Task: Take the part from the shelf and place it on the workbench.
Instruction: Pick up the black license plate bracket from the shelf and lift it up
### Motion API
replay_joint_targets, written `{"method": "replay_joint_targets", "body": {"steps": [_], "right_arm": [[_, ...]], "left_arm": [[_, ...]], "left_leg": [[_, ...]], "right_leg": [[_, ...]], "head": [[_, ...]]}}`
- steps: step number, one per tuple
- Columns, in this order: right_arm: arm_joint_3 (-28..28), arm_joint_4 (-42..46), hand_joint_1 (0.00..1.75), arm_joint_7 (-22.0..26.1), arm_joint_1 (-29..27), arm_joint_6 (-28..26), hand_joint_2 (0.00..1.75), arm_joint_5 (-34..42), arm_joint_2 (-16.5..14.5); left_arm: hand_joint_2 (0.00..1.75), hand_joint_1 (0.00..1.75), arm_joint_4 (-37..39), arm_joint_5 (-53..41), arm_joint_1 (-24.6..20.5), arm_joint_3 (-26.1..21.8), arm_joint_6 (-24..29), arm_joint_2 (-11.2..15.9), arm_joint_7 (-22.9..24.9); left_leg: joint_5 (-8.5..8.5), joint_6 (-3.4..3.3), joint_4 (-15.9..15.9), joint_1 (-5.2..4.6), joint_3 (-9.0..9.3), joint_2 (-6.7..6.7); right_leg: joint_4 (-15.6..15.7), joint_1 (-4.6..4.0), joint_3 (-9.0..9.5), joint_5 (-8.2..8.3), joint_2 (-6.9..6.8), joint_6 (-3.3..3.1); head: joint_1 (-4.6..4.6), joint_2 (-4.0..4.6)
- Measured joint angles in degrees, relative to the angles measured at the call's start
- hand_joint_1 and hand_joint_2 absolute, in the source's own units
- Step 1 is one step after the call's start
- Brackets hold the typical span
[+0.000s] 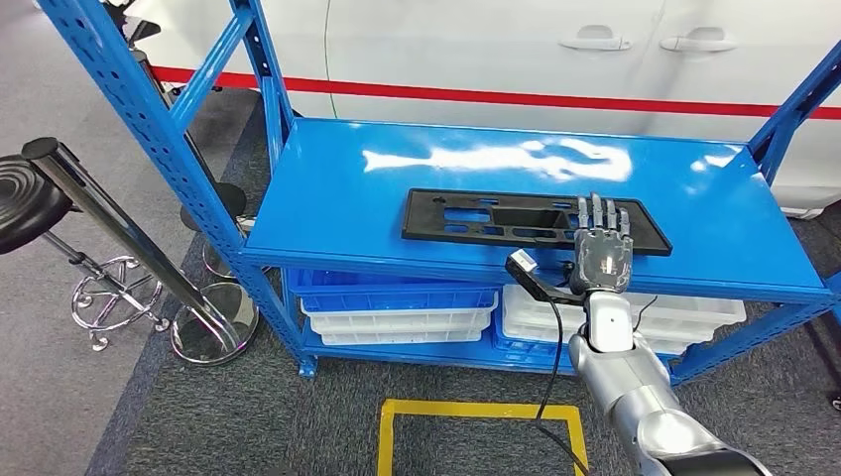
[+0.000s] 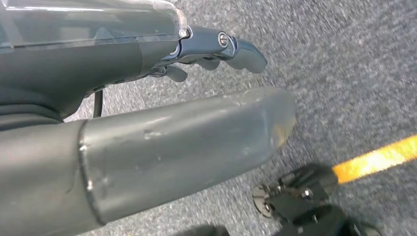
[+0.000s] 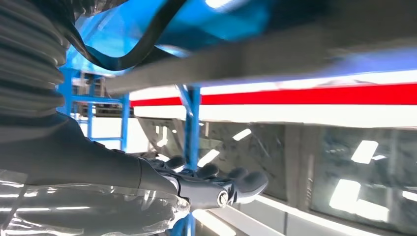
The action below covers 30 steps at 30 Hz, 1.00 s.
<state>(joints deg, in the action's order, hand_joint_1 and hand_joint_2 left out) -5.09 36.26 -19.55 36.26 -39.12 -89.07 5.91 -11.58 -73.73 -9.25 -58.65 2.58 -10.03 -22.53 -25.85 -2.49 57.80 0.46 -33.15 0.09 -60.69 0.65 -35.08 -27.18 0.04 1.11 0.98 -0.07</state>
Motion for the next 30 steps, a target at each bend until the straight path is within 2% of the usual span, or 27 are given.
{"method": "replay_joint_targets", "body": {"steps": [1, 3, 4, 5, 6, 8, 9, 10, 13, 15, 16, 18, 19, 20, 21, 22, 24, 25, 26, 29, 30], "right_arm": [[0.0, 0.2, 0.00, 0.0, 0.0, 0.0, 1.75, 0.0, 0.0], [0.0, 0.2, 0.00, 0.1, -0.2, 0.0, 1.75, 0.0, -0.1], [0.0, 0.2, 0.00, 0.0, -0.5, 0.0, 1.75, 0.0, -0.1], [0.0, 0.3, 0.00, 0.0, -0.7, 0.0, 1.75, 0.0, -0.1], [0.0, 0.3, 0.00, 0.1, -0.8, 0.0, 1.75, 0.0, -0.1], [0.0, 0.8, 0.00, 0.8, -0.9, 0.0, 1.75, 0.0, -0.1], [0.0, 1.1, 0.00, 1.7, -0.9, 0.0, 1.75, 0.0, -0.2], [0.0, 1.5, 0.00, 2.6, -1.0, 0.0, 1.75, 0.0, -0.3], [0.0, 2.4, 0.00, 4.3, -1.4, 0.0, 1.75, 0.0, -1.0], [-0.2, 2.9, 0.00, 4.2, -1.4, 0.0, 1.75, 0.0, -1.6], [-0.4, 3.1, 0.00, 4.1, -1.4, 0.0, 1.75, 0.0, -1.9], [-1.1, 3.2, 0.00, 3.8, -1.4, 0.0, 1.75, 0.0, -2.4], [-1.6, 3.2, 0.00, 3.8, -1.5, 0.0, 1.75, 0.0, -2.6], [-2.1, 3.2, 0.00, 3.7, -1.6, 0.0, 1.75, 0.0, -2.9], [-2.8, 3.2, 0.00, 3.7, -1.6, 0.0, 1.75, 0.0, -3.1], [-3.3, 3.2, 0.00, 3.7, -1.7, 0.0, 1.75, 0.0, -3.3], [-4.3, 3.3, 0.00, 3.6, -1.6, 0.0, 1.75, 0.0, -3.6], [-4.6, 3.3, 0.00, 3.5, -1.6, 0.0, 1.75, 0.0, -3.7], [-4.9, 3.3, 0.00, 3.4, -1.6, 0.0, 1.75, 0.0, -3.7], [-5.6, 3.3, 0.00, 3.2, -1.5, 0.0, 1.75, 0.0, -3.9], [-5.9, 3.3, 0.00, 3.2, -1.5, 0.0, 1.75, 0.0, -3.9]], "left_arm": [[0.00, 0.00, 0.0, 0.0, 0.0, 0.1, 0.0, 0.0, 0.0], [0.00, 0.00, 0.0, 0.0, -0.1, 0.2, 0.2, 0.0, 0.0], [0.00, 0.00, 0.0, 0.1, -0.1, 0.2, 0.4, 0.0, 0.0], [0.00, 0.00, 0.0, 0.1, 0.0, 0.2, 0.5, 0.0, 0.1], [0.00, 0.00, 0.0, 0.3, 0.0, 0.2, 0.6, 0.0, 0.2], [0.00, 0.00, 0.0, 0.6, 0.0, 0.2, 0.9, -0.2, 0.6], [0.00, 0.00, 0.0, 0.8, -0.1, 0.2, 1.0, -0.3, 0.7], [0.00, 0.00, 0.0, 0.9, -0.2, 0.2, 1.2, -0.4, 0.7], [0.00, 0.00, 0.0, 1.1, -0.3, 0.2, 1.3, -0.4, 0.5], [0.00, 0.00, 0.0, 1.1, -0.4, 0.3, 1.3, -0.4, 0.4], [0.00, 0.00, 0.0, 1.1, -0.5, 0.3, 1.3, -0.4, 0.4], [0.00, 0.00, 0.0, 1.1, -0.5, 0.3, 1.3, -0.5, 0.3], [0.00, 0.00, 0.0, 1.1, -0.5, 0.3, 1.3, -0.5, 0.3], [0.00, 0.00, 0.0, 1.1, -0.5, 0.3, 1.3, -0.5, 0.2], [0.00, 0.00, 0.0, 1.1, -0.5, 0.3, 1.3, -0.5, 0.1], [0.00, 0.00, 0.0, 1.1, -0.5, 0.3, 1.3, -0.5, 0.1], [0.00, 0.00, 0.0, 1.1, -0.7, 0.3, 1.3, -0.5, 0.0], [0.00, 0.00, 0.0, 1.1, -0.7, 0.3, 1.3, -0.5, -0.1], [0.00, 0.00, 0.0, 1.1, -0.8, 0.3, 1.3, -0.5, -0.1], [0.00, 0.00, 0.0, 1.1, -0.7, 0.4, 1.3, -0.5, -0.1], [0.00, 0.00, 0.0, 1.2, -0.7, 0.4, 1.3, -0.5, -0.1]], "left_leg": [[0.16, -0.24, -0.3, 0.15, 0.18, 0.04], [0.14, -0.48, -0.4, 0.10, 0.21, 0.00], [0.07, -0.51, -0.3, 0.09, 0.23, -0.04], [-0.03, -0.48, -0.3, 0.09, 0.28, -0.08], [-0.16, -0.40, -0.2, 0.09, 0.39, -0.12], [-0.61, -0.08, 0.1, 0.10, 0.66, -0.16], [-0.89, 0.20, 0.4, 0.00, 0.66, -0.18], [-1.09, 0.48, 0.5, -0.09, 0.59, -0.19], [-1.41, 1.34, 0.6, -0.26, 0.46, -0.18], [-2.58, 1.99, 2.0, -0.17, -0.01, -0.17], [-3.97, 2.31, 4.4, -0.08, -1.08, -0.18], [-7.41, 2.79, 12.0, 0.12, -4.74, -0.16], [-8.51, 2.94, 15.4, 0.20, -6.57, -0.16], [-8.51, 3.00, 17.1, 0.24, -7.60, -0.15], [-7.31, 2.96, 16.3, 0.25, -7.53, -0.15], [-5.22, 2.84, 13.5, 0.24, -6.39, -0.15], [-1.27, 2.39, 5.2, 0.12, -2.77, -0.16], [-0.31, 2.15, 2.4, 0.02, -1.50, -0.20], [-0.05, 1.96, 1.0, -0.12, -0.87, -0.25], [0.16, 1.11, 0.4, -0.13, -0.67, -0.35], [0.35, 0.69, 0.1, -0.02, -0.54, -0.33]], "right_leg": [[-2.5, 0.05, -1.13, -1.48, 0.00, 0.17], [-9.9, 0.15, -4.86, -4.89, 0.01, 0.46], [-12.9, 0.20, -6.52, -5.67, 0.00, 0.63], [-14.0, 0.25, -7.33, -5.35, -0.01, 0.76], [-12.9, 0.31, -7.02, -3.91, -0.02, 0.81], [-5.7, 0.41, -3.87, 0.33, -0.04, 0.62], [-2.2, 0.33, -2.25, 1.68, -0.06, 0.44], [0.2, 0.23, -1.19, 2.34, -0.05, 0.25], [1.5, 0.08, -0.69, 2.15, 0.06, -0.53], [1.8, 0.32, -0.33, 2.17, 0.02, -1.26], [2.0, 0.45, -0.13, 2.16, -0.06, -1.59], [2.1, 0.42, 0.02, 2.03, -0.17, -1.95], [2.0, 0.38, 0.03, 1.99, -0.15, -2.01], [2.0, 0.35, 0.08, 1.94, -0.09, -2.03], [2.0, 0.34, 0.16, 1.88, 0.00, -2.02], [2.0, 0.34, 0.30, 1.79, 0.07, -1.95], [1.9, 0.23, 0.59, 1.54, 0.15, -1.61], [1.9, 0.15, 0.64, 1.48, 0.15, -1.34], [1.9, 0.09, 0.65, 1.47, 0.14, -1.05], [2.1, 0.09, 0.72, 1.50, 0.07, -0.12], [1.4, 0.08, 0.46, 0.92, 0.04, 0.15]], "head": [[0.01, -0.01], [0.03, -0.01], [0.04, -0.01], [0.04, -0.01], [0.04, -0.01], [0.04, -0.02], [0.04, -0.02], [0.03, -0.01], [0.02, 0.00], [0.01, -0.01], [0.00, -0.02], [-0.01, -0.02], [0.00, -0.01], [0.00, -0.01], [0.00, -0.01], [0.00, 0.00], [0.00, 0.00], [0.00, 0.00], [0.01, -0.01], [0.01, -0.01], [0.01, -0.01]]}}
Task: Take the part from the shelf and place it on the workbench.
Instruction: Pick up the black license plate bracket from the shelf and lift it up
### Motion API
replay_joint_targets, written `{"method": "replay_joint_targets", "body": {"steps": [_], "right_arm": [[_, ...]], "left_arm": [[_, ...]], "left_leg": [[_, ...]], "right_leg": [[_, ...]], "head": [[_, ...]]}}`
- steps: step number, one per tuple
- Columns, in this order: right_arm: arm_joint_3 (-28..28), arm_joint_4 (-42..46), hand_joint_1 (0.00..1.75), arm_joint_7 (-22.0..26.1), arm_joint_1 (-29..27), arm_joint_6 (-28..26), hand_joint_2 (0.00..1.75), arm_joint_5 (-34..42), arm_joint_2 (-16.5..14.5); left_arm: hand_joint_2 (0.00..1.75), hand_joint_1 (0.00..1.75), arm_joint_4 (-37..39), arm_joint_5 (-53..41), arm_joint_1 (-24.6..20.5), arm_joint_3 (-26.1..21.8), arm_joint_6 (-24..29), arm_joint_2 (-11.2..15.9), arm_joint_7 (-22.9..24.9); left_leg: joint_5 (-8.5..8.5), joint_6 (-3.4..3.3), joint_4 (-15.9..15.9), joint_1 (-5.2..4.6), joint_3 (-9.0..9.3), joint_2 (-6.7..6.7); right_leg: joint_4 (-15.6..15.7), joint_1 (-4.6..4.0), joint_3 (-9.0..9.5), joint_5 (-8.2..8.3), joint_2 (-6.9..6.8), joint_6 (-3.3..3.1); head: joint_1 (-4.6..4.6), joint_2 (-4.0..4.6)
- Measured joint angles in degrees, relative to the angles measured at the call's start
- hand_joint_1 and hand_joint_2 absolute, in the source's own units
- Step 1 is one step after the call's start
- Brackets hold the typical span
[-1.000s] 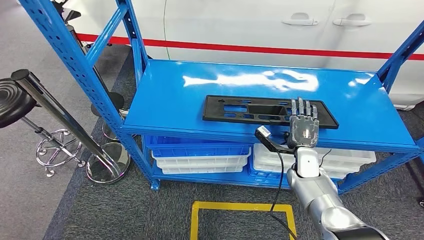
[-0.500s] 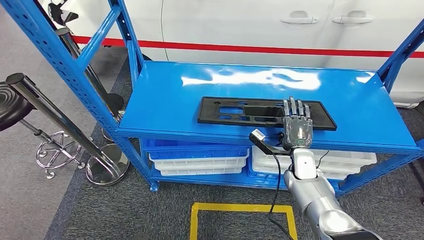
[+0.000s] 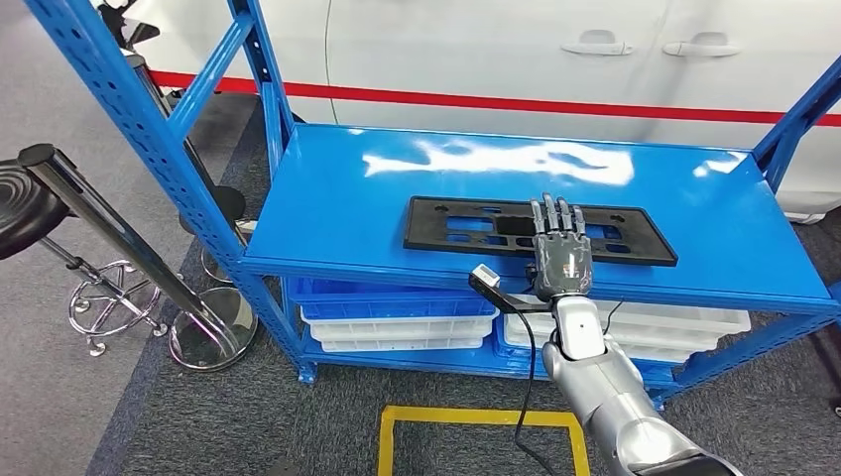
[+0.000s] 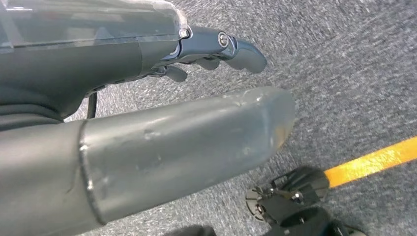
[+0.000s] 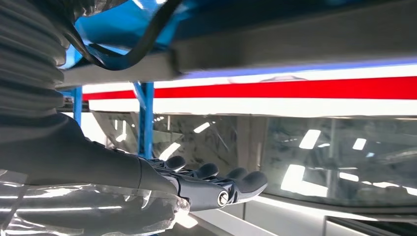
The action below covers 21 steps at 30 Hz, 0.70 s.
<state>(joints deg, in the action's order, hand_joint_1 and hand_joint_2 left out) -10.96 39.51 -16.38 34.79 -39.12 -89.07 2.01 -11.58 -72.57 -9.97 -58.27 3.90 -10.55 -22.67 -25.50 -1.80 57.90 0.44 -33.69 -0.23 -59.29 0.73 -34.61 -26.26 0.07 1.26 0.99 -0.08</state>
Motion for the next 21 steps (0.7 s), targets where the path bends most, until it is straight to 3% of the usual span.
{"method": "replay_joint_targets", "body": {"steps": [2, 4, 5, 6, 8, 10, 12, 15, 17, 19, 20, 21], "right_arm": [[-0.5, 0.0, 0.00, 0.0, 0.0, 0.0, 1.75, 0.0, -0.1], [-1.2, 0.0, 0.00, -0.1, -0.2, 0.0, 1.75, 0.0, -0.3], [-1.6, 0.0, 0.00, -0.1, -0.4, 0.0, 1.75, 0.0, -0.4], [-2.1, 0.0, 0.00, -0.1, -0.5, 0.0, 1.75, 0.0, -0.6], [-2.9, 0.0, 0.00, 0.0, -0.5, 0.0, 1.75, 0.0, -1.0], [-3.5, 0.0, 0.00, 0.0, -0.3, 0.0, 1.75, 0.0, -1.4], [-4.1, 0.0, 0.00, 0.1, -0.1, 0.0, 1.75, 0.0, -1.9], [-4.4, 0.2, 0.00, 0.4, -0.1, 0.0, 1.75, 0.0, -2.3], [-4.5, 0.4, 0.00, 0.4, 0.1, 0.0, 1.75, 0.0, -2.6], [-4.7, 0.4, 0.00, 0.5, 0.1, 0.0, 1.75, 0.0, -2.8], [-4.8, 0.4, 0.00, 0.5, 0.0, 0.0, 1.75, 0.0, -2.9], [-4.9, 0.4, 0.00, 0.5, -0.2, 0.0, 1.75, 0.0, -3.0]], "left_arm": [[0.00, 0.00, 0.0, 0.1, -0.1, 0.1, 0.0, 0.0, 0.0], [0.00, 0.00, 0.0, 0.1, -0.2, 0.2, 0.0, 0.0, -0.3], [0.00, 0.00, 0.0, 0.1, -0.1, 0.3, -0.2, 0.0, -0.5], [0.00, 0.00, 0.0, 0.1, -0.1, 0.3, -0.4, 0.0, -0.9], [0.00, 0.00, 0.0, 0.1, 0.1, 0.6, -0.9, -0.1, -1.7], [0.00, 0.00, 0.0, 0.1, 0.0, 0.8, -1.1, -0.2, -2.2], [0.00, 0.00, 0.0, 0.2, -0.1, 0.8, -1.2, -0.3, -2.5], [0.00, 0.00, 0.0, 0.7, -0.1, 0.8, -1.2, -0.3, -2.4], [0.00, 0.00, 0.0, 1.1, -0.1, 0.8, -1.1, -0.3, -2.2], [0.00, 0.00, 0.0, 1.3, -0.1, 0.8, -1.0, -0.3, -2.0], [0.00, 0.00, 0.0, 1.3, -0.1, 0.8, -1.0, -0.3, -1.9], [0.00, 0.00, 0.0, 1.3, 0.0, 0.8, -1.0, -0.3, -1.9]], "left_leg": [[0.29, -0.64, -0.5, 0.14, 0.19, 0.07], [0.02, -0.93, -0.5, 0.03, 0.16, 0.02], [-0.24, -1.03, -0.5, -0.02, 0.21, -0.04], [-0.55, -1.08, -0.4, -0.04, 0.35, -0.10], [-1.17, -0.97, -0.3, -0.07, 1.05, -0.14], [-1.83, -0.47, -0.2, -0.21, 1.69, -0.12], [-2.29, 0.20, -0.2, -0.32, 1.98, -0.10], [-2.86, 1.18, 0.5, -0.31, 2.24, -0.05], [-4.67, 1.82, 5.0, -0.20, 0.06, -0.01], [-6.92, 2.34, 12.8, 0.01, -4.77, -0.01], [-7.12, 2.50, 15.8, 0.12, -7.08, -0.01], [-6.16, 2.59, 16.7, 0.20, -8.51, 0.00]], "right_leg": [[-4.8, 0.03, -2.11, -2.94, -0.06, 0.40], [-12.5, 0.02, -5.86, -6.31, -0.04, 0.62], [-15.1, 0.03, -7.21, -6.72, -0.04, 0.65], [-15.6, 0.02, -7.62, -6.04, -0.05, 0.62], [-10.0, 0.00, -5.01, -1.92, -0.07, 0.28], [-2.4, -0.24, -1.15, 0.62, -0.13, -0.33], [0.6, -0.57, 0.40, 0.22, -0.15, -0.85], [1.3, -0.24, 1.45, -0.01, -0.15, -1.63], [1.8, 0.10, 2.50, -0.30, -0.20, -2.15], [1.9, 0.09, 3.27, -1.05, -0.15, -2.49], [1.9, 0.08, 3.74, -1.53, -0.10, -2.52], [1.9, 0.09, 4.30, -2.03, -0.04, -2.47]], "head": [[0.01, -0.01], [0.01, -0.01], [0.01, -0.01], [0.01, -0.01], [0.01, -0.01], [0.01, -0.01], [0.01, -0.01], [-0.01, -0.01], [-0.01, -0.01], [-0.02, -0.01], [-0.02, -0.01], [-0.02, -0.01]]}}
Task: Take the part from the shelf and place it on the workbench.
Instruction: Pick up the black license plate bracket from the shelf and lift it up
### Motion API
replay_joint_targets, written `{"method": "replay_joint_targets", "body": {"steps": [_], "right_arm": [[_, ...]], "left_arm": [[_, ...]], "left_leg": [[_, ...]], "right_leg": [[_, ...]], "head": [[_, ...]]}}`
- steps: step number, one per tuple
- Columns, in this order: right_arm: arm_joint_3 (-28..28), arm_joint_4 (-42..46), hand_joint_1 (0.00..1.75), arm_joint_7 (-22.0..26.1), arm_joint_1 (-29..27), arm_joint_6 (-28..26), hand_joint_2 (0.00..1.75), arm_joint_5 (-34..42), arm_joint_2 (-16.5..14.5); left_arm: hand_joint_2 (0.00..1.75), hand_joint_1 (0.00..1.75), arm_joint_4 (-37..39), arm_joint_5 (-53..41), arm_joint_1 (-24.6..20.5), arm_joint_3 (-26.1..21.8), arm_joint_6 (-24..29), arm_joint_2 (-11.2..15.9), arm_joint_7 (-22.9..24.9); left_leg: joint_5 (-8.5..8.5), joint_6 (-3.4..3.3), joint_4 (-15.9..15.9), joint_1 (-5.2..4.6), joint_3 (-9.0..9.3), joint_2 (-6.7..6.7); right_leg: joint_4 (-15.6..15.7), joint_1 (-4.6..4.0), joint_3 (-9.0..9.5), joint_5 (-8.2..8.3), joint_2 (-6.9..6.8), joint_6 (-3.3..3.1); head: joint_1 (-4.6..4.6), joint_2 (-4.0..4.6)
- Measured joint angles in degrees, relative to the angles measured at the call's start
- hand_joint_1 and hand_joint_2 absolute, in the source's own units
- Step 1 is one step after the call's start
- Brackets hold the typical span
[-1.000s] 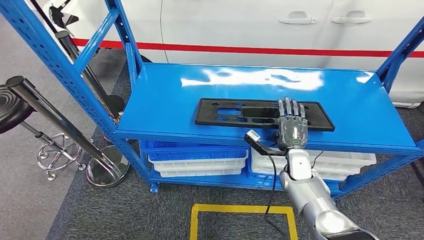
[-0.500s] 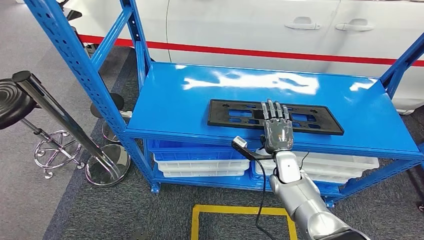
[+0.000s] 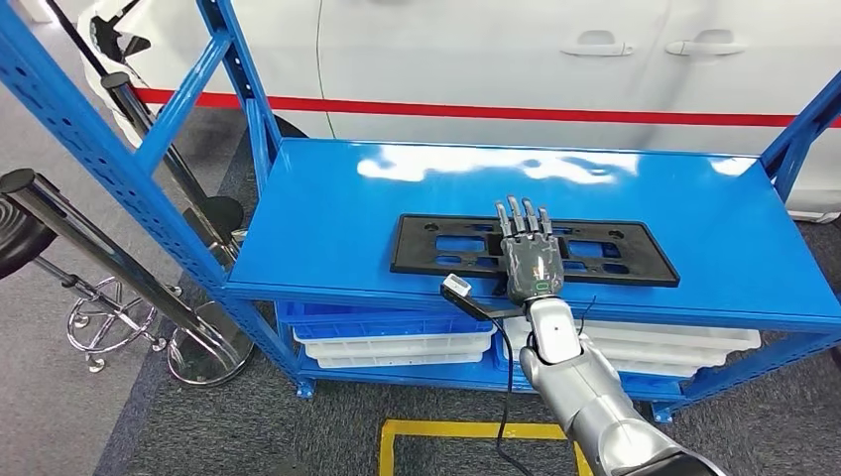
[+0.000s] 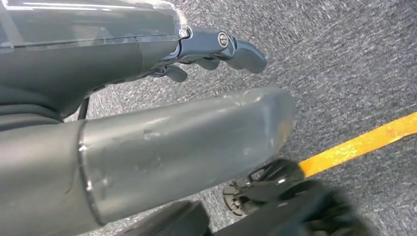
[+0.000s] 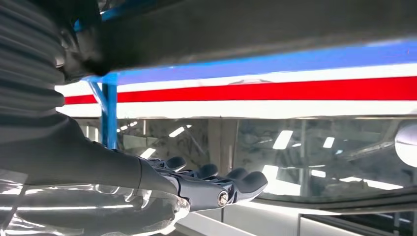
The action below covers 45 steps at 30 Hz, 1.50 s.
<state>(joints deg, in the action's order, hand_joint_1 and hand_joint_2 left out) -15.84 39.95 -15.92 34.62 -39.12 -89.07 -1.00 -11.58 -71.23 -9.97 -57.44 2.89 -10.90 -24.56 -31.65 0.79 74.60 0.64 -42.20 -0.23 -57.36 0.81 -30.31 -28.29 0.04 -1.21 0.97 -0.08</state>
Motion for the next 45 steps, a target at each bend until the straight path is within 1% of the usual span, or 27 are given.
{"method": "replay_joint_targets", "body": {"steps": [1, 3, 4, 5, 7, 10, 11, 13, 14, 15, 16, 18, 19, 20, 22, 25, 26, 29, 30, 31, 32, 34, 36, 40, 42, 44, 45], "right_arm": [[0.0, 0.0, 0.00, 0.0, -0.1, 0.0, 1.75, 0.0, -0.1], [0.0, 0.0, 0.00, 0.0, -0.2, 0.0, 1.75, 0.0, -0.2], [0.0, 0.0, 0.00, -0.1, -0.2, 0.0, 1.75, 0.0, -0.2], [0.0, -0.1, 0.00, -0.4, -0.2, 0.0, 1.75, 0.0, -0.2], [0.0, -0.1, 0.00, -1.3, -0.1, 0.0, 1.75, 0.0, -0.2], [0.0, 0.0, 0.00, -2.0, 0.1, 0.0, 1.75, 0.0, -0.2], [0.0, 0.0, 0.00, -2.0, 0.2, 0.0, 1.75, 0.0, -0.2], [0.0, -0.1, 0.00, -2.1, 0.2, 0.0, 1.75, 0.0, -0.2], [0.0, -0.1, 0.00, -2.1, 0.0, 0.0, 1.75, 0.0, -0.1], [0.0, -0.2, 0.00, -2.1, -0.1, 0.0, 1.75, 0.0, -0.1], [0.0, -0.2, 0.00, -2.1, -0.2, 0.0, 1.75, 0.0, -0.1], [0.0, -0.2, 0.00, -2.1, -0.1, 0.0, 1.75, 0.0, -0.1], [0.0, -0.2, 0.00, -2.1, -0.1, 0.0, 1.75, 0.0, -0.1], [0.0, -0.2, 0.00, -2.1, 0.0, 0.0, 1.75, 0.0, -0.1], [0.0, -0.2, 0.00, -2.1, 0.0, 0.0, 1.75, 0.0, -0.1], [0.0, -0.2, 0.00, -2.1, 0.1, 0.0, 1.75, 0.0, 0.0], [0.0, -0.2, 0.00, -2.1, 0.2, 0.0, 1.75, 0.0, 0.0], [-0.2, -0.4, 0.00, -4.1, 0.2, 0.0, 1.75, 0.0, 0.0], [-0.2, -0.7, 0.00, -5.1, 0.3, 0.0, 1.75, 0.0, 0.0], [-0.3, -0.9, 0.44, -5.9, 0.3, 0.0, 1.75, 0.0, 0.1], [-0.3, -1.2, 0.87, -6.4, 0.4, 0.0, 1.75, 0.0, 0.3], [-0.4, -1.6, 1.75, -6.2, 0.6, 0.0, 1.75, 0.0, 0.5], [-0.2, -1.9, 1.75, -5.2, 0.9, 0.0, 1.75, 0.0, 0.7], [0.4, -2.2, 1.75, -3.2, 1.0, 0.0, 1.75, 0.0, 0.8], [0.7, -2.2, 1.75, -2.2, 1.2, 0.0, 1.75, 0.0, 0.6], [0.7, -2.3, 1.75, -1.8, 1.1, 0.0, 1.75, 0.0, 0.3], [0.7, -2.3, 1.75, -1.7, 1.0, 0.0, 1.75, 0.0, 0.2]], "left_arm": [[0.00, 0.00, 0.0, 0.0, 0.1, 0.0, 0.0, 0.0, 0.0], [0.00, 0.00, 0.0, 0.1, 0.1, 0.0, 0.0, 0.1, 0.0], [0.00, 0.00, 0.0, 0.1, 0.1, 0.0, 0.0, 0.1, -0.1], [0.00, 0.00, 0.0, 0.1, 0.0, 0.0, 0.0, 0.1, -0.1], [0.00, 0.00, 0.0, 0.1, -0.1, 0.0, 0.1, 0.1, -0.2], [0.00, 0.00, 0.0, 0.1, -0.1, 0.0, 0.1, 0.1, -0.3], [0.00, 0.00, 0.0, 0.0, -0.1, 0.0, 0.1, 0.1, -0.3], [0.00, 0.00, 0.0, 0.0, -0.3, 0.0, 0.1, 0.1, -0.4], [0.00, 0.00, 0.0, 0.0, -0.3, 0.0, 0.1, 0.1, -0.4], [0.00, 0.00, 0.0, 0.0, -0.3, 0.0, 0.1, 0.1, -0.4], [0.00, 0.00, 0.0, 0.0, -0.2, 0.0, 0.1, 0.1, -0.4], [0.00, 0.00, 0.0, 0.0, -0.2, 0.0, 0.1, 0.1, -0.4], [0.00, 0.00, 0.0, 0.0, -0.2, 0.0, 0.1, 0.1, -0.4], [0.00, 0.00, 0.0, 0.0, -0.2, 0.0, 0.1, 0.1, -0.4], [0.00, 0.00, 0.0, 0.0, -0.2, 0.0, 0.1, 0.1, -0.4], [0.00, 0.00, 0.0, 0.0, -0.2, 0.0, 0.1, 0.1, -0.4], [0.00, 0.00, 0.0, 0.0, -0.3, 0.0, 0.1, 0.1, -0.4], [0.00, 0.00, 0.0, 0.0, -0.3, 0.0, 0.1, 0.1, -0.4], [0.00, 0.00, 0.0, 0.0, -0.2, 0.0, 0.2, 0.1, -0.3], [0.00, 0.00, 0.0, 0.0, -0.2, 0.0, 0.2, 0.1, -0.3], [0.00, 0.00, 0.0, 0.0, -0.2, 0.0, 0.3, 0.1, -0.3], [0.00, 0.00, 0.0, 0.0, -0.3, 0.0, 0.5, 0.2, -0.2], [0.00, 0.00, 0.0, 0.2, -0.4, 0.0, 0.7, 0.2, -0.2], [0.00, 0.00, 0.0, 0.5, -0.3, 0.0, 1.2, 0.3, -0.4], [0.00, 0.00, 0.0, 0.6, -0.4, 0.0, 1.5, 0.3, -0.6], [0.00, 0.00, 0.0, 0.8, -0.4, 0.0, 1.6, 0.4, -0.6], [0.00, 0.00, 0.0, 0.9, -0.4, 0.0, 1.6, 0.4, -0.6]], "left_leg": [[2.14, 0.00, -1.3, 0.05, -0.32, 0.01], [7.80, -0.34, -8.3, 0.04, 1.62, 0.02], [9.61, -0.64, -11.4, -0.09, 2.80, -0.02], [10.25, -1.03, -13.7, -0.22, 3.73, -0.05], [9.35, -1.84, -14.9, -0.48, 4.34, -0.11], [8.60, -2.86, -16.0, -0.13, 5.08, -0.12], [8.48, -3.15, -16.2, -0.01, 5.41, -0.10], [8.11, -3.60, -16.3, -0.06, 5.78, -0.05], [7.94, -3.72, -16.3, -0.09, 5.94, -0.04], [7.75, -3.76, -16.3, -0.10, 6.15, -0.06], [7.54, -3.73, -16.2, -0.11, 6.44, -0.10], [7.04, -3.48, -16.1, -0.11, 7.13, -0.22], [6.81, -3.27, -16.0, -0.21, 7.31, -0.28], [6.70, -3.01, -15.9, -0.30, 7.33, -0.32], [6.72, -2.46, -15.9, -0.45, 7.17, -0.33], [5.85, -1.60, -14.9, -0.46, 6.86, -0.26], [4.62, -1.33, -13.0, -0.41, 6.06, -0.22], [-0.16, -0.69, -2.3, -0.06, 1.01, -0.11], [-0.52, -0.59, -0.1, 0.00, -0.13, -0.10], [0.22, -0.58, -0.2, 0.01, -0.23, -0.10], [1.97, -0.66, -2.6, 0.02, 0.87, -0.10], [5.63, -1.08, -10.7, -0.09, 4.85, -0.10], [6.82, -1.59, -15.5, -0.31, 7.22, -0.16], [7.01, -2.71, -16.6, -0.12, 7.65, -0.15], [7.28, -3.30, -17.1, 0.10, 7.90, -0.09], [7.25, -3.54, -17.1, 0.02, 7.88, -0.07], [7.20, -3.57, -17.1, -0.01, 7.87, -0.07]], "right_leg": [[0.0, 0.01, 0.69, -0.55, 0.08, 0.11], [0.0, 0.00, 2.21, -1.80, 0.20, 0.48], [0.0, -0.09, 2.73, -2.34, 0.28, 0.77], [0.0, -0.18, 2.95, -2.74, 0.32, 1.08], [0.0, -0.29, 2.81, -3.08, 0.33, 1.69], [-1.4, -0.12, 2.33, -4.40, 0.21, 2.53], [-3.8, -0.07, 1.11, -5.61, 0.19, 2.78], [-11.8, -0.03, -3.64, -8.58, 0.15, 3.11], [-15.3, -0.02, -6.05, -9.34, 0.15, 3.21], [-17.1, -0.02, -7.71, -8.91, 0.15, 3.26], [-16.3, -0.01, -8.13, -7.09, 0.14, 3.21], [-9.3, -0.03, -6.12, -1.52, 0.09, 2.86], [-5.6, -0.17, -4.80, 0.51, 0.06, 2.60], [-3.1, -0.31, -3.93, 1.56, 0.06, 2.32], [-1.7, -0.59, -3.60, 1.66, 0.13, 1.85], [-1.0, -0.13, -3.25, 2.00, 0.17, 0.93], [-0.8, 0.05, -3.03, 2.11, 0.13, 0.62], [-0.7, 0.02, -2.86, 2.08, 0.02, 0.20], [-0.8, -0.02, -2.84, 2.02, 0.02, 0.17], [-0.8, -0.03, -2.81, 1.96, 0.03, 0.20], [-0.9, -0.03, -2.74, 1.87, 0.05, 0.27], [-1.1, -0.13, -2.63, 1.62, 0.13, 0.58], [-1.2, -0.30, -2.71, 1.49, 0.21, 1.06], [-1.7, -0.28, -2.85, 0.88, 0.24, 2.23], [-6.2, -0.16, -4.92, -1.89, 0.21, 2.61], [-13.7, -0.08, -8.73, -5.17, 0.18, 2.90], [-16.3, -0.04, -10.15, -5.68, 0.16, 3.00]], "head": [[-0.01, 0.00], [0.01, 0.00], [0.01, 0.00], [0.01, 0.01], [0.00, 0.00], [0.02, -0.01], [0.02, -0.01], [0.04, -0.01], [0.04, -0.01], [0.04, 0.00], [0.04, 0.00], [0.05, 0.00], [0.04, 0.00], [0.03, 0.00], [0.01, 0.00], [0.00, 0.00], [0.01, 0.00], [0.00, 0.00], [-0.01, 0.00], [0.00, 0.00], [0.00, 0.00], [0.01, 0.00], [0.01, 0.01], [0.02, 0.01], [0.03, 0.00], [0.03, 0.00], [0.04, -0.01]]}}
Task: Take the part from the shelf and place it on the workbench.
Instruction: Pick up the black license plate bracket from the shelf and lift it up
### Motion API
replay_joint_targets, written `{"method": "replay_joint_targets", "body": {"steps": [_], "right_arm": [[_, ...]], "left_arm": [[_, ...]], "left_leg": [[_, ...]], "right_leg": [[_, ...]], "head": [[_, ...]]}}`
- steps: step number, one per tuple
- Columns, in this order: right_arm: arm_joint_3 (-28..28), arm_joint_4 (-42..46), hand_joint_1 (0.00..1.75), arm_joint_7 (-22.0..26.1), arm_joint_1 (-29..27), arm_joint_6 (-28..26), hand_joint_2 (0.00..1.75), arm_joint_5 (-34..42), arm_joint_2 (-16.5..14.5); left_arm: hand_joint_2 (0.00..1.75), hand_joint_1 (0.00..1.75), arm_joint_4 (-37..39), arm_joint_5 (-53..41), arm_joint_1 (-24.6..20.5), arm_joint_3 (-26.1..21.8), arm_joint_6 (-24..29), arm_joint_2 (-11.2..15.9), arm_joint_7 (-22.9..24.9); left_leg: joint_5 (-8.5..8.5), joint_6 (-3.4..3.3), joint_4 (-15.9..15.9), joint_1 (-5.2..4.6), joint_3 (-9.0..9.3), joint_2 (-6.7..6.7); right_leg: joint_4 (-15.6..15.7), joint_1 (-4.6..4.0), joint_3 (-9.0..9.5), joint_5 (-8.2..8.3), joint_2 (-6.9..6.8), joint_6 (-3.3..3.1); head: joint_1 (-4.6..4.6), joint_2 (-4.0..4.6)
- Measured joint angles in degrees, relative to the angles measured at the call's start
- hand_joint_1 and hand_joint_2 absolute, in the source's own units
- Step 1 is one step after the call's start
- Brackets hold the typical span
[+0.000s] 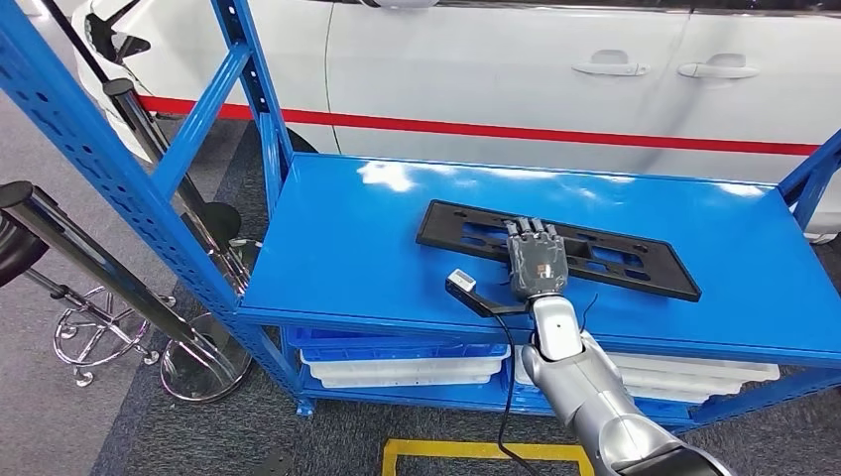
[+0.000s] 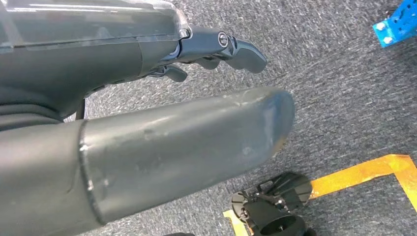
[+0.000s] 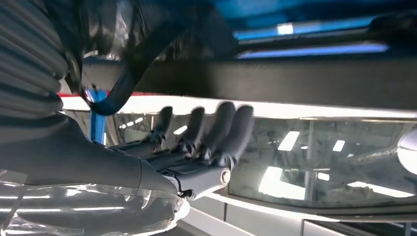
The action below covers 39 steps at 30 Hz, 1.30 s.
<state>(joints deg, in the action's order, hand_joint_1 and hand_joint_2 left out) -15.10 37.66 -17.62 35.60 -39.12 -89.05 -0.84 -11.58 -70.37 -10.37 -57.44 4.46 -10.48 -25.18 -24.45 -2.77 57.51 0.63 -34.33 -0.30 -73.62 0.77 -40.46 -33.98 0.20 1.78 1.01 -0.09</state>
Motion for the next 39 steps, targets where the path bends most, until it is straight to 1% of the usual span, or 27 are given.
{"method": "replay_joint_targets", "body": {"steps": [1, 2, 4, 5, 6, 9, 11, 12, 14, 15, 16, 17, 19, 20, 21, 24, 26, 27, 29, 30, 31, 32, 33, 35, 36, 37, 39], "right_arm": [[0.0, 0.0, 1.75, 0.1, -0.1, 0.0, 1.75, 0.0, -0.2], [0.1, 0.0, 1.75, 0.3, -0.1, 0.0, 1.75, 0.0, -0.3], [0.3, 0.1, 1.75, 0.8, 0.1, 0.0, 1.75, 0.0, -0.5], [0.5, 0.2, 1.75, 1.1, 0.3, 0.0, 1.75, 0.0, -0.7], [0.7, 0.4, 1.75, 1.5, 0.4, 0.0, 1.75, 0.0, -0.8], [1.4, 0.9, 1.75, 2.2, 0.6, 0.0, 1.75, 0.0, -1.4], [1.8, 1.2, 1.75, 2.6, 0.8, 0.0, 1.75, 0.0, -1.7], [2.1, 1.4, 1.75, 2.8, 0.8, 0.0, 1.75, 0.0, -1.9], [2.6, 1.4, 1.75, 3.1, 0.8, 0.0, 1.75, 0.0, -2.0], [2.8, 1.4, 1.75, 3.2, 0.7, 0.0, 1.75, 0.0, -2.1], [3.0, 1.4, 1.75, 3.4, 0.6, 0.0, 1.75, 0.0, -2.1], [3.3, 1.5, 1.75, 3.6, 0.6, 0.0, 1.75, 0.0, -2.2], [4.0, 1.7, 1.75, 4.0, 0.5, 0.0, 1.75, 0.0, -2.3], [4.2, 1.9, 1.75, 4.1, 0.5, 0.0, 1.75, 0.0, -2.4], [4.4, 1.9, 1.75, 4.1, 0.5, 0.0, 1.75, 0.0, -2.4], [5.0, 2.1, 1.75, 4.1, 0.4, 0.0, 1.75, 0.0, -2.5], [5.5, 2.2, 1.75, 4.4, 0.3, 0.0, 1.75, 0.1, -2.5], [5.7, 2.4, 1.75, 4.9, 0.3, 0.0, 1.75, 0.3, -2.5], [6.6, 2.9, 1.75, 7.1, -0.1, 0.0, 1.75, 1.6, -2.6], [7.3, 3.5, 1.75, 9.2, -0.4, 0.0, 1.75, 2.8, -2.8], [8.1, 4.4, 1.75, 12.1, -0.8, 0.0, 1.75, 4.4, -3.2], [9.2, 5.7, 1.75, 15.7, -1.0, 0.0, 1.75, 6.3, -3.8], [10.4, 7.2, 1.75, 19.8, -1.1, 0.0, 1.75, 8.4, -4.6], [12.9, 10.4, 1.75, 28.1, -1.0, 0.0, 1.75, 12.9, -6.9], [13.7, 12.1, 1.75, 31.2, -0.9, 0.0, 1.75, 15.1, -8.2], [13.9, 13.8, 1.75, 33.0, -1.0, 0.0, 1.75, 17.2, -9.6], [12.6, 17.3, 1.75, 33.0, -1.7, 0.0, 1.75, 20.2, -11.7]], "left_arm": [[0.00, 0.00, 0.0, 0.1, 0.0, 0.0, 0.0, 0.0, 0.0], [0.00, 0.00, 0.0, 0.1, 0.0, 0.0, 0.0, 0.1, 0.0], [0.00, 0.00, 0.0, 0.2, 0.0, 0.0, 0.0, 0.1, 0.0], [0.00, 0.00, 0.0, 0.2, 0.0, 0.0, 0.0, 0.1, 0.0], [0.00, 0.00, 0.0, 0.2, 0.0, 0.0, 0.0, 0.2, 0.0], [0.00, 0.00, 0.0, 0.3, 0.0, 0.0, 0.0, 0.3, -0.2], [0.00, 0.00, 0.0, 0.3, 0.0, 0.0, 0.1, 0.5, -0.2], [0.00, 0.00, 0.0, 0.3, 0.0, 0.0, 0.1, 0.6, -0.2], [0.00, 0.00, 0.0, 0.3, 0.0, 0.0, 0.2, 0.6, -0.2], [0.00, 0.00, 0.0, 0.3, 0.0, 0.0, 0.3, 0.6, -0.2], [0.00, 0.00, 0.0, 0.3, 0.1, 0.0, 0.3, 0.6, -0.2], [0.00, 0.00, 0.0, 0.3, 0.1, 0.0, 0.3, 0.7, -0.2], [0.00, 0.00, -0.1, 0.4, 0.0, 0.1, 0.4, 0.8, -0.2], [0.00, 0.00, -0.1, 0.4, 0.0, 0.1, 0.4, 0.8, -0.2], [0.00, 0.00, -0.1, 0.4, -0.1, 0.1, 0.4, 0.8, -0.2], [0.00, 0.00, -0.1, 0.4, 0.0, 0.1, 0.4, 0.8, -0.3], [0.00, 0.00, -0.1, 0.5, 0.0, 0.1, 0.4, 0.8, -0.3], [0.00, 0.00, -0.1, 0.5, -0.1, 0.2, 0.4, 0.9, -0.3], [0.00, 0.00, -0.1, 0.8, -0.1, 0.2, 0.5, 0.9, -0.3], [0.00, 0.00, -0.1, 1.0, 0.0, 0.2, 0.5, 0.9, -0.4], [0.00, 0.00, -0.1, 1.3, 0.1, 0.2, 0.5, 0.9, -0.4], [0.44, 0.00, -0.1, 1.6, 0.2, 0.2, 0.5, 0.9, -0.5], [0.87, 0.00, -0.1, 2.0, 0.3, 0.2, 0.5, 0.9, -0.7], [1.75, 0.00, -0.1, 3.0, 0.5, 0.1, 0.6, 0.9, -1.3], [1.75, 0.00, -0.1, 3.6, 0.6, 0.0, 0.6, 1.0, -1.8], [1.75, 0.00, -0.1, 4.2, 0.7, -0.1, 0.7, 1.0, -2.4], [1.75, 0.00, -0.1, 5.4, 1.0, -0.3, 0.9, 1.1, -3.4]], "left_leg": [[-0.06, 0.00, 0.1, -0.02, 0.00, -0.01], [-0.15, 0.07, 0.2, -0.01, 0.02, -0.06], [-0.48, 0.37, 0.7, -0.06, 0.01, -0.15], [-0.67, 0.60, 0.9, -0.17, -0.06, -0.19], [-0.81, 0.86, 1.1, -0.26, -0.13, -0.19], [-0.94, 1.76, 1.1, -0.24, -0.16, -0.17], [-2.33, 2.38, 2.9, -0.06, -0.86, -0.12], [-3.92, 2.67, 5.5, 0.05, -1.99, -0.08], [-7.54, 3.21, 13.1, 0.20, -5.32, -0.03], [-8.50, 3.37, 16.0, 0.26, -6.69, -0.02], [-8.39, 3.44, 17.1, 0.27, -7.20, -0.02], [-7.15, 3.40, 15.7, 0.29, -6.54, -0.01], [-3.41, 3.08, 8.1, 0.31, -2.82, 0.00], [-2.12, 2.83, 4.5, 0.22, -1.01, -0.01], [-1.53, 2.57, 2.1, 0.12, 0.10, -0.03], [-1.32, 1.66, 0.9, -0.02, 0.54, -0.06], [-0.94, 0.82, 0.4, 0.23, 0.72, 0.04], [-0.77, 0.46, 0.1, 0.37, 0.81, 0.10], [-0.75, 0.14, 0.1, 0.29, 0.80, 0.14], [-0.79, 0.11, 0.1, 0.25, 0.79, 0.10], [-0.85, 0.11, 0.2, 0.22, 0.80, 0.06], [-0.95, 0.15, 0.3, 0.21, 0.82, 0.02], [-1.11, 0.27, 0.5, 0.21, 0.87, 0.00], [-1.59, 0.72, 1.0, 0.10, 0.84, 0.04], [-1.77, 1.00, 1.2, 0.00, 0.76, 0.08], [-1.89, 1.29, 1.3, -0.09, 0.68, 0.12], [-1.91, 1.91, 1.2, -0.10, 0.71, 0.14]], "right_leg": [[-0.6, 0.03, -0.53, 0.59, -0.02, 0.05], [1.1, 0.07, 0.07, 2.27, -0.04, 0.02], [8.6, 0.09, 3.44, 6.31, -0.12, -0.23], [11.8, -0.01, 4.88, 7.53, -0.13, -0.45], [13.7, -0.11, 5.71, 8.01, -0.13, -0.68], [14.7, -0.31, 6.06, 8.04, -0.09, -1.58], [15.2, -0.10, 6.41, 8.30, -0.23, -2.32], [15.4, 0.02, 6.55, 8.40, -0.32, -2.59], [15.4, -0.01, 6.57, 8.39, -0.43, -2.84], [15.4, -0.02, 6.57, 8.37, -0.44, -2.87], [15.4, -0.03, 6.57, 8.35, -0.43, -2.86], [15.3, -0.02, 6.60, 8.31, -0.39, -2.81], [15.1, -0.01, 6.68, 8.16, -0.30, -2.57], [15.0, -0.12, 6.64, 8.07, -0.24, -2.34], [14.9, -0.21, 6.57, 8.05, -0.20, -2.07], [15.1, -0.34, 6.46, 8.19, -0.12, -1.12], [13.9, -0.28, 6.00, 7.12, -0.12, -0.60], [11.6, -0.25, 5.02, 5.67, -0.13, -0.42], [4.3, -0.08, 1.60, 1.96, -0.14, -0.20], [0.8, -0.03, -0.13, 0.75, -0.15, -0.10], [-1.0, 0.00, -1.13, 0.64, -0.15, -0.05], [-0.6, 0.01, -1.14, 1.66, -0.16, -0.06], [2.0, 0.01, -0.08, 3.63, -0.16, -0.16], [9.8, -0.09, 3.30, 7.40, -0.15, -0.50], [12.5, -0.19, 4.51, 8.31, -0.14, -0.71], [13.9, -0.30, 5.11, 8.48, -0.12, -0.93], [14.2, -0.45, 5.22, 8.28, -0.11, -1.51]], "head": [[0.00, 0.00], [-0.01, 0.00], [-0.01, 0.01], [-0.02, 0.01], [-0.02, 0.01], [-0.02, 0.01], [-0.02, 0.01], [-0.03, 0.00], [-0.05, 0.01], [-0.05, 0.01], [-0.05, 0.01], [-0.05, 0.01], [-0.05, 0.00], [-0.04, 0.01], [-0.04, 0.01], [-0.03, 0.01], [-0.02, 0.01], [-0.02, 0.01], [-0.02, 0.01], [-0.01, 0.00], [-0.02, 0.01], [-0.01, 0.01], [-0.02, 0.01], [-0.02, 0.02], [-0.03, 0.01], [-0.03, 0.02], [-0.04, 0.00]]}}
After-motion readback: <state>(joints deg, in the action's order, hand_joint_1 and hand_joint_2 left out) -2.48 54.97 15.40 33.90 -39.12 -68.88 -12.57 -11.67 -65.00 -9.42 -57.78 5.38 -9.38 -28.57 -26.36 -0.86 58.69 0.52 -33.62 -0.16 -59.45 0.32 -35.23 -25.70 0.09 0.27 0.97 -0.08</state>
